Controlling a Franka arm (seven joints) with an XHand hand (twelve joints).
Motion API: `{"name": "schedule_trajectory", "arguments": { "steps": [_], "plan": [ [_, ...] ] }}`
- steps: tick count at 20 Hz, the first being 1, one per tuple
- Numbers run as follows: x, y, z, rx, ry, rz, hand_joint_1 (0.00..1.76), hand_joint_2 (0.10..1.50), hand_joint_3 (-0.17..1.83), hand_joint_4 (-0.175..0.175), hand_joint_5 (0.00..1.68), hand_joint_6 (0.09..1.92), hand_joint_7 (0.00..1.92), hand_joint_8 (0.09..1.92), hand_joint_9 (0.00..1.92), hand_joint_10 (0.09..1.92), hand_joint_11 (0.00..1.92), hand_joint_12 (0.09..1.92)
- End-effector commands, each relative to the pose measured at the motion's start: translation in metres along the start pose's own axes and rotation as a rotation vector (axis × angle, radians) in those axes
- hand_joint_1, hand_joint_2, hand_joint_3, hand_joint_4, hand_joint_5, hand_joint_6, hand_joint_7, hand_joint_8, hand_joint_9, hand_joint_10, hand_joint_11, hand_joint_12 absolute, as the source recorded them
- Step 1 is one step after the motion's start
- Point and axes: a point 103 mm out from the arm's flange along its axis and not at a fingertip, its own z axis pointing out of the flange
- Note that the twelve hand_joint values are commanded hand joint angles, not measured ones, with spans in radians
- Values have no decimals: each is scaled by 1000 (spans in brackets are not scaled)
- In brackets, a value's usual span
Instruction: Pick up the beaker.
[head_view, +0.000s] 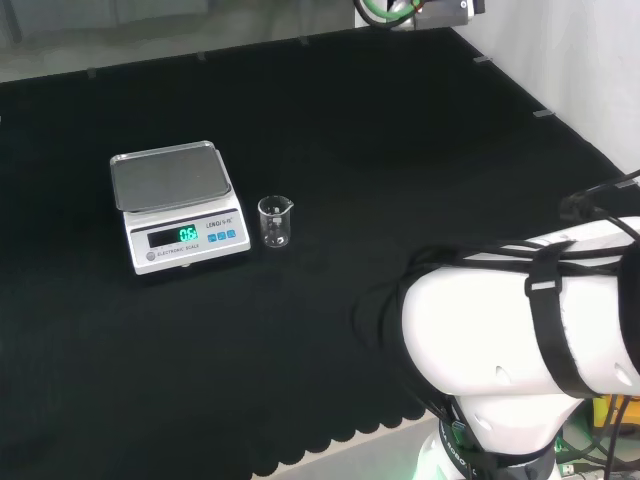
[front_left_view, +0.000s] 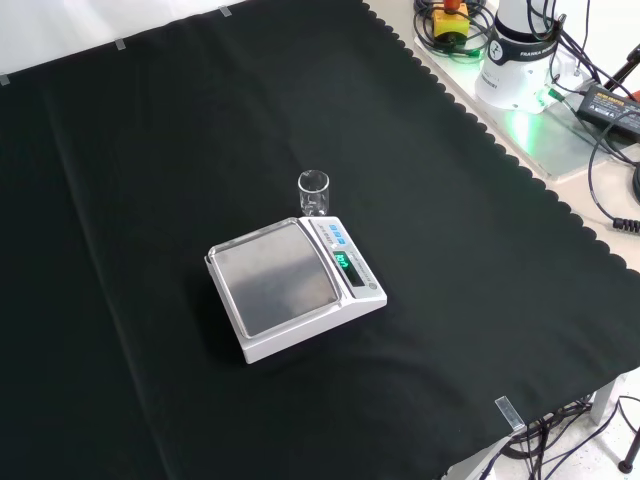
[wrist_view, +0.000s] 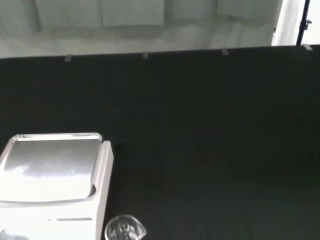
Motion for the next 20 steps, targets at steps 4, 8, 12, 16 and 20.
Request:
{"name": "schedule_trajectory", "arguments": {
  "steps": [4, 8, 12, 16, 20],
  "plan": [
    [-13, 20, 53, -322, 108, 52, 431, 743, 173, 9, 402, 87, 336, 791, 578, 805, 546, 1409],
    [-4, 34, 77, -313, 36, 76, 516, 710, 141, 10, 515, 87, 418, 835, 718, 743, 632, 1372],
    [20, 50, 102, -203, -88, 43, 531, 703, 134, 17, 526, 87, 407, 830, 722, 726, 623, 1367],
    [28, 64, 125, -140, -107, 44, 526, 698, 126, 25, 509, 87, 366, 826, 687, 715, 587, 1387],
    [33, 74, 143, -97, -121, 22, 520, 696, 119, 26, 501, 87, 343, 828, 658, 724, 558, 1407]
  ]
}}
